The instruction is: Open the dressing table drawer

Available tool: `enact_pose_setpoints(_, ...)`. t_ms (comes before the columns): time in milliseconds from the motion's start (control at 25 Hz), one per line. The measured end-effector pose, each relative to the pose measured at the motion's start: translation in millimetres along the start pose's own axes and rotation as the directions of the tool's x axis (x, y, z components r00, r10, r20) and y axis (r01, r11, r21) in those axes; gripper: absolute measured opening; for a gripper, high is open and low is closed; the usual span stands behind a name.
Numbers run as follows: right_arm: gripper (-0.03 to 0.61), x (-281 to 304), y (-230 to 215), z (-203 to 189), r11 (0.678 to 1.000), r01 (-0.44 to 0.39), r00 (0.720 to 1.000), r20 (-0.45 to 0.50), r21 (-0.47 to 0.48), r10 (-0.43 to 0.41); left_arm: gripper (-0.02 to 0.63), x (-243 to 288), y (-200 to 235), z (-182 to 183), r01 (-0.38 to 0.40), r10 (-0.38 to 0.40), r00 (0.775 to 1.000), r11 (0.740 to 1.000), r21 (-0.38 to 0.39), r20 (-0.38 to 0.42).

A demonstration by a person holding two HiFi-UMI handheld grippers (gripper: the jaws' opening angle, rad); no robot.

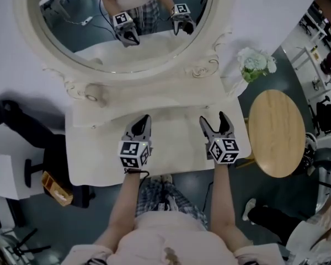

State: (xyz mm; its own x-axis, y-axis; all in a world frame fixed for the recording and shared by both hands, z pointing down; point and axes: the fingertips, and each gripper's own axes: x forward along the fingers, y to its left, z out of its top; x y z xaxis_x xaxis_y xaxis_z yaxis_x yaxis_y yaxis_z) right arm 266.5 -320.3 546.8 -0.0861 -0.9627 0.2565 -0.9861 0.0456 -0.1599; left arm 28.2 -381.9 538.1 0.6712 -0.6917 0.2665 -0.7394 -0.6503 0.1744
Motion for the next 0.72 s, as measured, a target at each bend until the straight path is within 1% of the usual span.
enact_pose_setpoints(240,0.368,31,-22,-33,0.999,0.029,0.996,-0.081,0.022,-0.027,0.026,29,-6,-20,0.022,-0.022,0.999,1.0,-0.016,-0.028)
enact_pose_setpoints(480,0.301,55,-40,-60,0.998,0.06,0.984,-0.17,0.019,-0.056,0.026,50,-13,-40,0.048,-0.049,0.997,0.999,-0.024,-0.058)
enact_pose_setpoints(720,0.244,74,-53,-78,0.996,0.084,0.967,-0.243,0.021,-0.077,0.026,56,-16,-48,0.057,-0.059,0.996,0.998,-0.026,-0.074)
